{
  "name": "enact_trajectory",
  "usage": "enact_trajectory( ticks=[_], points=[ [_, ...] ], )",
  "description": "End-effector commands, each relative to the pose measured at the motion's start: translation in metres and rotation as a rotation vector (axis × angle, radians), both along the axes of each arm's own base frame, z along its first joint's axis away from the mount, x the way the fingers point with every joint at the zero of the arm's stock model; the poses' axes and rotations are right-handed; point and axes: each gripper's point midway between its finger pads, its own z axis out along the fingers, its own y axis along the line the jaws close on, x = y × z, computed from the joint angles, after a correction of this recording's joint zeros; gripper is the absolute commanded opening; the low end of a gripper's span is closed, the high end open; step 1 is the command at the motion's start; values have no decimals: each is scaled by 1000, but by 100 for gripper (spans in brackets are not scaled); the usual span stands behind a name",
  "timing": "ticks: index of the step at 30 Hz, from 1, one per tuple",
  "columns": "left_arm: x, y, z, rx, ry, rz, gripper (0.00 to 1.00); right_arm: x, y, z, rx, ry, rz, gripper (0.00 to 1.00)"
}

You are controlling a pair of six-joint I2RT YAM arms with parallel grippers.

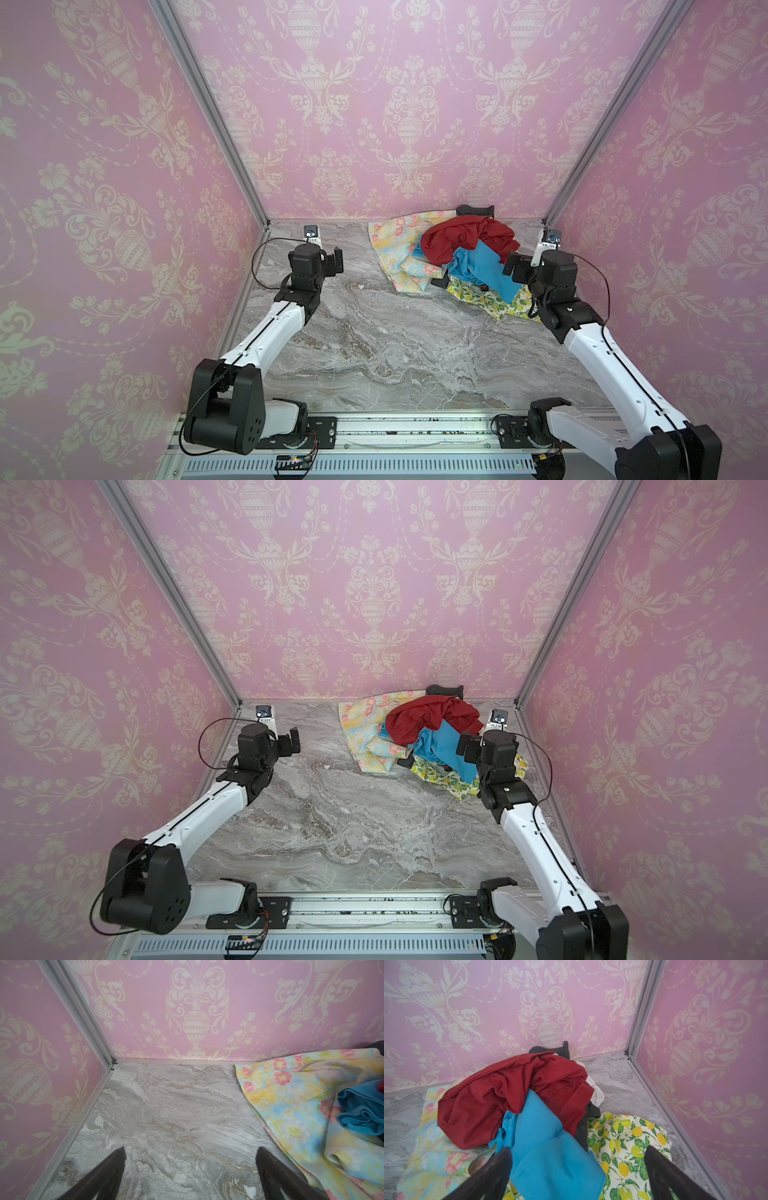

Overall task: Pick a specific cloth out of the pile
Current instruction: 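Reach both grippers forward toward the cloth pile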

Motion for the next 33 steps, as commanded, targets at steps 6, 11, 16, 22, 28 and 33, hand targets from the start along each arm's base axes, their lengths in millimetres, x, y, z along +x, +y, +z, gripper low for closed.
enact_trajectory(
  ticks=[6, 11, 16, 22, 28, 33],
  points=[
    [-14, -81, 8, -144, 125, -283, 99, 3, 42, -18, 62, 223, 150, 100],
    [-19, -123, 11, -226, 233, -419, 99, 8, 61, -19, 54, 244, 193, 100],
    [-30, -154, 6, -196, 297, -519, 100, 11, 70, -24, 35, 284, 198, 99],
    [-48, -178, -8, -145, 335, -599, 98, 9, 77, -35, 69, 300, 194, 96],
    [-56, -194, -21, -161, 373, -611, 95, 7, 91, -48, 67, 332, 212, 92],
    [-54, -196, -17, -189, 387, -588, 94, 3, 120, -65, 9, 390, 281, 86]
  ],
)
